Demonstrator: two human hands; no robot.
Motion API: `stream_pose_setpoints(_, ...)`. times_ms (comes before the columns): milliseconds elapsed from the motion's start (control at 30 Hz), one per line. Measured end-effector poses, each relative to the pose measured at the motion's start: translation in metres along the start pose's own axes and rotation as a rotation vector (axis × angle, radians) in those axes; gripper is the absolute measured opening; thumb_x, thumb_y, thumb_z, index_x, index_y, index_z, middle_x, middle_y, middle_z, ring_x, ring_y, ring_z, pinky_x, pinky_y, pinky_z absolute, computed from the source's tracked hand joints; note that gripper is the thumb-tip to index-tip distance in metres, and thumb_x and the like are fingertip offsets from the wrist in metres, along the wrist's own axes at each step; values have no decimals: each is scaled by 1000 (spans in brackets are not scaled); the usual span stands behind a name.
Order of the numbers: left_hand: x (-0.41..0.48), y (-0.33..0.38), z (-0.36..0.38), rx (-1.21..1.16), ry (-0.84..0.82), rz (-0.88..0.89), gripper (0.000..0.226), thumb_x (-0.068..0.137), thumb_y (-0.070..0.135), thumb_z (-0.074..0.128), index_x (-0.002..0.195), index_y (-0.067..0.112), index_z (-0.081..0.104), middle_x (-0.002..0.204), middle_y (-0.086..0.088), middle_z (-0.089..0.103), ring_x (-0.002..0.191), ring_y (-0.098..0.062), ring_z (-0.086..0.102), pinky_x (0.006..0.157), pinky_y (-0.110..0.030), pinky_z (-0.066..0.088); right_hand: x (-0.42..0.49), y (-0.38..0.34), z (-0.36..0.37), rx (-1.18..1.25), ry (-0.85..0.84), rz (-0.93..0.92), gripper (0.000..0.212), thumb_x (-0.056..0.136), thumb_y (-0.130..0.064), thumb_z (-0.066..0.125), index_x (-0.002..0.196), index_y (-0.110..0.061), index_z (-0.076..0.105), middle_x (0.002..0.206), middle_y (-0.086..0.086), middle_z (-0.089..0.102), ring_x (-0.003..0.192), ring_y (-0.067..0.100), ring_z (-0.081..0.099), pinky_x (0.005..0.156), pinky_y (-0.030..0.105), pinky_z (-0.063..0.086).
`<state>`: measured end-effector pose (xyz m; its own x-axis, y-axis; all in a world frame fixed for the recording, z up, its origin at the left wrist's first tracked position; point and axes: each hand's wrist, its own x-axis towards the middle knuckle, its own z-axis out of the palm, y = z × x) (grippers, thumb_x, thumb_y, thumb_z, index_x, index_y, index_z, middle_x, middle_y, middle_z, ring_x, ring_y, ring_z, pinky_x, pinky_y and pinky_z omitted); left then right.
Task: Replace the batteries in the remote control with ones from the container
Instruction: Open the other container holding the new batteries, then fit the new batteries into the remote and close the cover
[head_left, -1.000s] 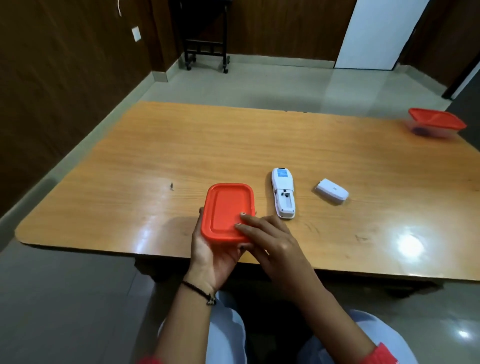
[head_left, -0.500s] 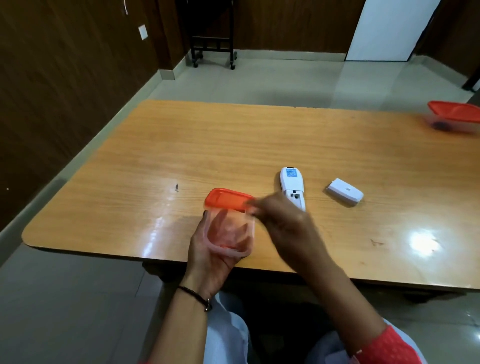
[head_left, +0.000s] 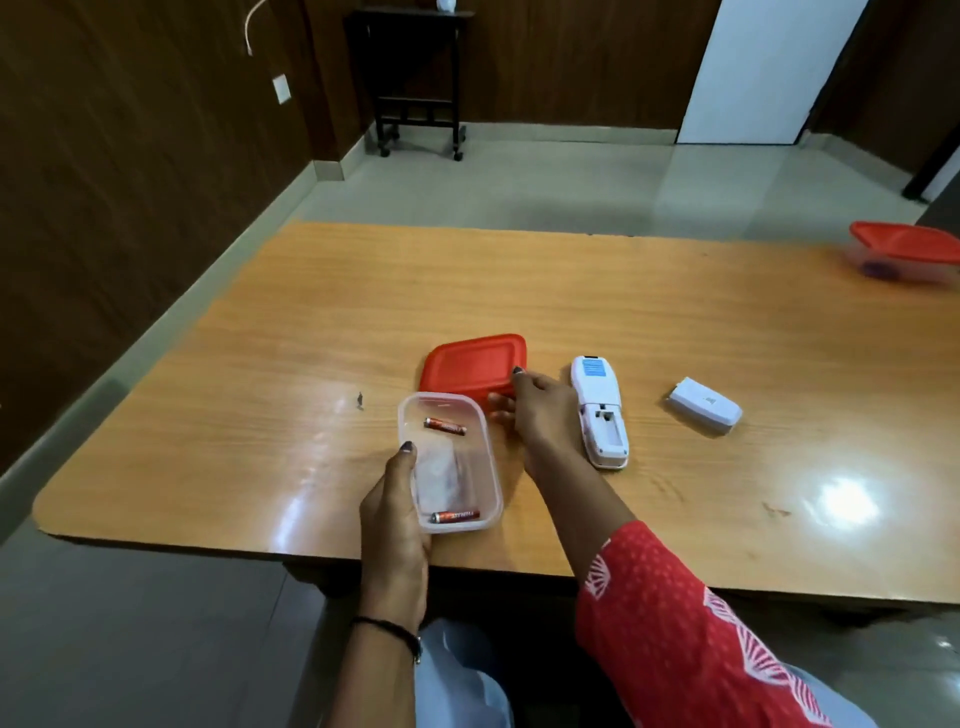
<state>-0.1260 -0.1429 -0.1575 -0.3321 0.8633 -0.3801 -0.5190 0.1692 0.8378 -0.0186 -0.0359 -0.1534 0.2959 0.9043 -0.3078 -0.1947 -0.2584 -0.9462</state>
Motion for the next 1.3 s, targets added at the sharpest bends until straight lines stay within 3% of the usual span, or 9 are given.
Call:
stream_pose_setpoints(133,5,3,-9,229,131,212,24,89,32,55,96,15,72,100,-2,72,96,-14,65,85,-29,51,3,8,1,-308,-57,-34,34,90,-19,56,122,-6,57,71,10,69,45,14,57,40,21,44)
stream_pose_setpoints(200,11,4,-12,300,163,268,31,91,25,54,116,11,65,116,-4,68,103,-10,62,85,-19,49,-3,6,-4,-594,-56,-201,50,85,-22,63,132,-12,49,95,10,68,72,17,61,60,25,48)
stream_pose_setpoints(300,16,3,-14,370,180,342,37,92,22,51,127,10,58,126,-4,64,109,-9,60,82,-10,47,-27,-3,-12,-782,-127,-550,45,81,-18,68,124,-14,56,114,4,56,97,15,54,74,18,32)
stream_pose_setpoints(467,12,2,-11,440,179,403,37,96,14,44,132,12,53,126,2,61,110,-9,58,71,2,41,-59,-28,-3,-1235,-713,-729,29,77,-21,74,106,-22,70,106,-5,69,106,17,47,81,30,39)
stream_pose_setpoints(633,10,2,-10,463,193,401,42,97,6,41,138,9,42,143,-2,47,130,-7,40,103,-17,33,-58,-27,18,-1650,-925,-842,25,79,-15,70,102,-24,71,106,-2,69,110,22,50,80,32,36)
stream_pose_setpoints(833,8,1,-10,475,205,426,43,96,4,39,139,10,43,146,-1,44,135,-12,38,106,-16,31,-58,-23,5,-1352,-977,-773,14,81,-13,65,89,-18,75,90,0,74,79,14,64,71,30,51)
stream_pose_setpoints(1033,-11,5,4,559,277,753,40,90,-7,39,120,10,58,136,-4,50,130,-12,42,95,2,29,-63,-33,-49,-663,-703,-562,27,89,-8,59,111,-24,62,86,-3,63,76,8,67,71,23,52)
stream_pose_setpoints(1200,-28,3,46,642,44,951,38,87,-9,44,116,9,60,127,-3,55,127,-10,46,104,-14,36,-45,-47,-106,-366,-410,-493,31,89,5,53,103,-20,66,87,3,62,72,13,71,59,23,51)
stream_pose_setpoints(1300,-23,-2,79,712,-196,876,38,87,-4,47,118,12,59,125,0,57,119,2,47,98,-5,32,-25,-51,-132,-258,-205,-479,28,88,5,56,106,-14,66,87,5,68,68,10,71,57,23,54)
